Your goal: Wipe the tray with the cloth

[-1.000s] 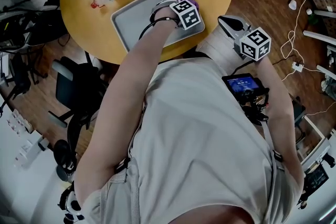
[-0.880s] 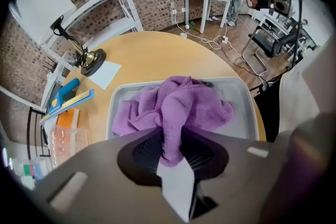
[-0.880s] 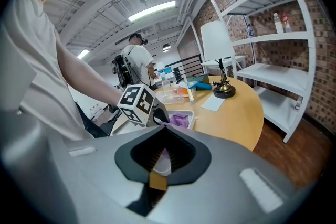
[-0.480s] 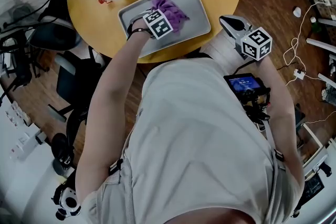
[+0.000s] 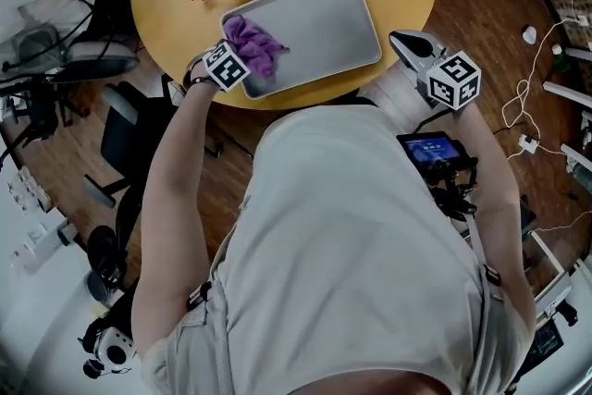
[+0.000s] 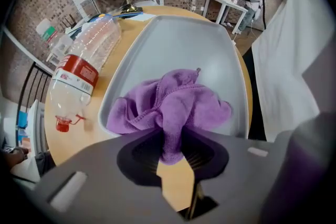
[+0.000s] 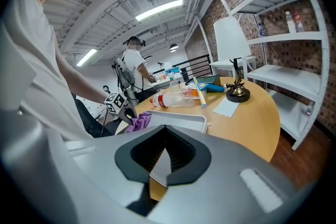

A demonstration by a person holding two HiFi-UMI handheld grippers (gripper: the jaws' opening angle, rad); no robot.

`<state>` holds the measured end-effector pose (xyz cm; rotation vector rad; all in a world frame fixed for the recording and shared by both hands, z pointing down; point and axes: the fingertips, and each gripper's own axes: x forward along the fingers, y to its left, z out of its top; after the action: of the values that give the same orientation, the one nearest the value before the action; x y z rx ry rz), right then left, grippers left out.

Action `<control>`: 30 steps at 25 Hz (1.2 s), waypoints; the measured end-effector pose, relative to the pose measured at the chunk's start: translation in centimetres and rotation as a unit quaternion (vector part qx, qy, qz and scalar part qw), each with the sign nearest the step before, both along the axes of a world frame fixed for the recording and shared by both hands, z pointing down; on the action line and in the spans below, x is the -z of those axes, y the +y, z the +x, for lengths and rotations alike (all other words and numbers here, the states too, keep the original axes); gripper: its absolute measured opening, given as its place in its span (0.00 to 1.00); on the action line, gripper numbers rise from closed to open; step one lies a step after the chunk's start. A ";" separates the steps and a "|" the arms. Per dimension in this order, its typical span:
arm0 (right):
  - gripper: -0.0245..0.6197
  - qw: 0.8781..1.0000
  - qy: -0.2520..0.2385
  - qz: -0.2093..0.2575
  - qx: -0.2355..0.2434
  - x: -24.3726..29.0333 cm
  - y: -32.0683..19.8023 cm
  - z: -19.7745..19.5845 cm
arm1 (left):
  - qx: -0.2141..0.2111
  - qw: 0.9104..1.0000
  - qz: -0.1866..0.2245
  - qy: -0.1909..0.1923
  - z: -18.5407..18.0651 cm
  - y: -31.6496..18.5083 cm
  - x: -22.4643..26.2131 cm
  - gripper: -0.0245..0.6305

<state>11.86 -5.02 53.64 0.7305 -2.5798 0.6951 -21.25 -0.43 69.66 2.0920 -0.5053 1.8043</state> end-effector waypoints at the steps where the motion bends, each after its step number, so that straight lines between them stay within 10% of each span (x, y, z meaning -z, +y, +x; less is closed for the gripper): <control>1: 0.04 1.000 0.000 0.000 0.000 0.0 0.0 0.0 | 0.001 1.000 0.002 0.001 -0.3 0.2 0.0 0.19; 18: 0.04 0.999 0.015 -0.012 -0.029 -1.0 0.2 1.7 | -0.005 0.998 0.028 -0.057 -1.6 -7.6 -0.8 0.19; 30: 0.04 0.998 0.014 -0.016 -0.055 -1.7 0.7 3.2 | -0.031 0.997 0.049 -0.059 6.9 -11.7 -1.2 0.19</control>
<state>15.05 -4.27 55.37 0.8706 -2.5133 0.7529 -14.30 -12.14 70.81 2.0946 -0.5772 1.9859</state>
